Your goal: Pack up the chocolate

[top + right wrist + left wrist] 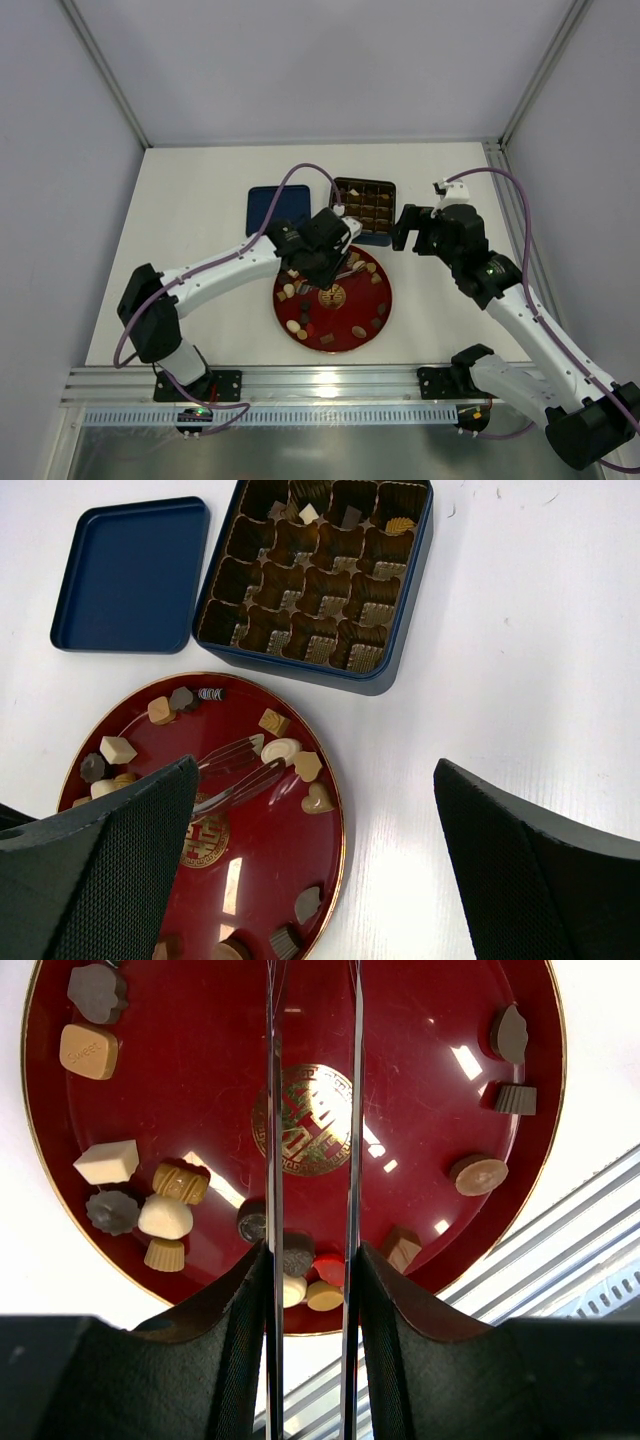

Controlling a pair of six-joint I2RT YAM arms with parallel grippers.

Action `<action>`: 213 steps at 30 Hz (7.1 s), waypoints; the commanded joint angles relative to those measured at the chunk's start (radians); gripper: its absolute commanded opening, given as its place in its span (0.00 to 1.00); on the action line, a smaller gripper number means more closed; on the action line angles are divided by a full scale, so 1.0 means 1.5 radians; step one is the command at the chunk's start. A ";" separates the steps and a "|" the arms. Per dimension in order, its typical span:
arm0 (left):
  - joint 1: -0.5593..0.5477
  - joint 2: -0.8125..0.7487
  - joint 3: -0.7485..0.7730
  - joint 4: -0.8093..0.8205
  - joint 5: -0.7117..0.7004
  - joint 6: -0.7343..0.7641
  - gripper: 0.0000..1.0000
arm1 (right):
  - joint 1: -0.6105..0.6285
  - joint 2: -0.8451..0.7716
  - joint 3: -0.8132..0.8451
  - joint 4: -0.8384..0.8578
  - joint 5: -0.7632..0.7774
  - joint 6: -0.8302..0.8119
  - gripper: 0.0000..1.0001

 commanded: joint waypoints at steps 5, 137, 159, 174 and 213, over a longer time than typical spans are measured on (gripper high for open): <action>-0.002 0.017 0.034 0.039 0.014 0.014 0.38 | -0.003 -0.008 0.015 0.004 0.005 -0.010 1.00; 0.152 0.251 0.397 -0.033 -0.134 0.061 0.35 | -0.004 -0.010 0.026 -0.004 -0.002 -0.008 1.00; 0.152 0.237 0.420 -0.048 -0.118 0.060 0.38 | -0.004 -0.008 0.027 -0.003 0.000 -0.010 1.00; 0.124 0.031 0.237 -0.047 -0.033 -0.006 0.39 | -0.003 -0.017 0.026 -0.006 -0.009 -0.004 1.00; -0.013 0.046 0.081 -0.002 -0.084 -0.096 0.42 | -0.004 -0.016 0.019 -0.008 -0.004 -0.009 1.00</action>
